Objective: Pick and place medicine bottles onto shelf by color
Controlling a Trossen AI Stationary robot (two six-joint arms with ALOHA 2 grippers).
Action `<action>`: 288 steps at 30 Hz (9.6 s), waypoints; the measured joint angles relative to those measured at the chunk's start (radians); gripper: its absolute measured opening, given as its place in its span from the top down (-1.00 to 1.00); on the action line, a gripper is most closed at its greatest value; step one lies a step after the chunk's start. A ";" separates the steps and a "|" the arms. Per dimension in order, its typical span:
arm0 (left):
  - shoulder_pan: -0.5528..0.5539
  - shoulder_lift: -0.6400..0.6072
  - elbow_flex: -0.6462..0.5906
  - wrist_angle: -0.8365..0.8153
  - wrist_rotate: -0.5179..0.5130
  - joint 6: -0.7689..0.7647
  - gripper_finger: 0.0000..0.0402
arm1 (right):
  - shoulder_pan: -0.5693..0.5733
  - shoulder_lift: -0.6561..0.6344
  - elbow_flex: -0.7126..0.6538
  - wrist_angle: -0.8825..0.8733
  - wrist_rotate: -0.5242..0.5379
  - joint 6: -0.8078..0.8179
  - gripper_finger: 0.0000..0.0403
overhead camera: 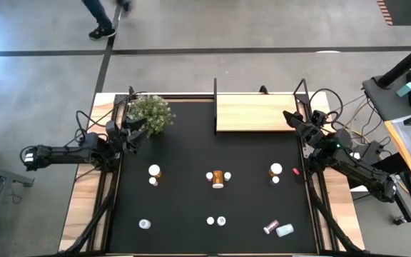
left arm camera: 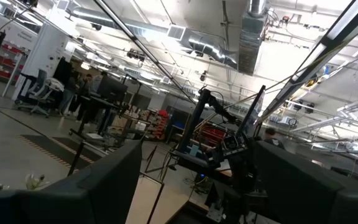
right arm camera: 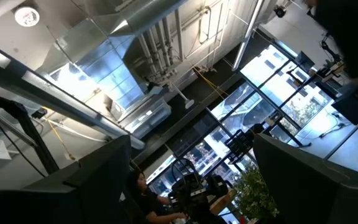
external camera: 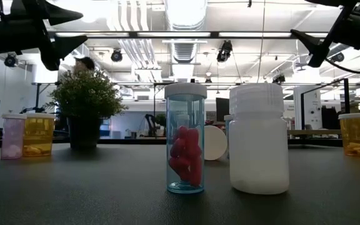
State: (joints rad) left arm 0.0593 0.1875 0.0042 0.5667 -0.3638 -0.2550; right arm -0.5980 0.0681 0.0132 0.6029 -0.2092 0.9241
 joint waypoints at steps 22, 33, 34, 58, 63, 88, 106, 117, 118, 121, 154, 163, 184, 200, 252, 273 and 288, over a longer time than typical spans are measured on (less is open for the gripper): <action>0.000 0.000 0.000 0.000 0.000 0.000 -0.47 | 0.000 0.000 0.000 0.000 0.000 0.000 -0.63; 0.000 0.000 0.000 0.000 0.000 0.000 -0.47 | 0.000 0.000 0.000 0.000 0.000 0.000 -0.63; 0.000 0.000 0.000 0.000 0.000 0.000 -0.47 | 0.000 0.000 0.000 0.002 0.000 0.000 -0.63; 0.000 0.000 0.000 0.000 0.000 0.000 -0.47 | 0.000 0.000 0.022 0.106 0.044 0.132 -0.63; 0.000 0.000 0.000 0.000 0.000 0.000 -0.47 | 0.000 0.000 0.111 0.053 -0.016 -0.011 -0.63; 0.000 0.000 0.000 0.000 0.000 0.000 -0.47 | 0.000 0.589 0.917 -1.358 -0.026 -0.322 -0.63; 0.000 0.000 0.000 0.000 0.000 0.000 -0.47 | 0.070 0.963 1.073 -1.708 0.007 0.011 -0.63; 0.000 0.000 0.000 0.000 0.000 0.000 -0.47 | 0.254 1.122 1.155 -1.811 0.004 0.345 -0.63; 0.000 0.000 0.000 0.000 0.000 0.000 -0.47 | 0.263 1.123 1.166 -1.824 0.010 0.367 -0.63; 0.000 0.000 0.000 0.000 0.000 0.000 -0.47 | 0.294 1.124 1.175 -1.863 0.024 0.481 -0.63; 0.000 0.000 0.000 0.000 0.000 0.000 -0.47 | 0.771 1.065 0.928 -1.791 0.179 1.698 -0.64; 0.000 0.000 0.000 0.000 0.000 0.000 -0.47 | 0.770 1.065 0.873 -1.777 0.219 1.659 -0.64; 0.000 0.000 0.000 0.000 0.000 0.000 -0.47 | 0.770 1.066 0.694 -1.569 0.263 1.575 -0.63; 0.000 0.000 0.000 0.000 0.000 0.000 -0.47 | 0.770 1.066 0.684 -1.535 0.264 1.536 -0.06; 0.000 0.000 0.000 0.000 0.000 0.000 -0.47 | -0.086 1.252 1.160 -1.766 0.263 -0.807 -0.01; 0.000 0.000 0.000 0.000 0.000 0.000 -0.47 | -0.352 1.520 1.346 -1.767 0.156 -1.198 -0.01; 0.000 0.000 0.000 0.000 0.000 0.000 -0.47 | -0.472 1.609 1.435 -1.801 0.148 -1.205 -0.01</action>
State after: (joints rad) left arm 0.0597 0.1875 0.0042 0.5671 -0.3639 -0.2546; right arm -1.0704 1.6771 1.4479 -1.1979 -0.0616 -0.2812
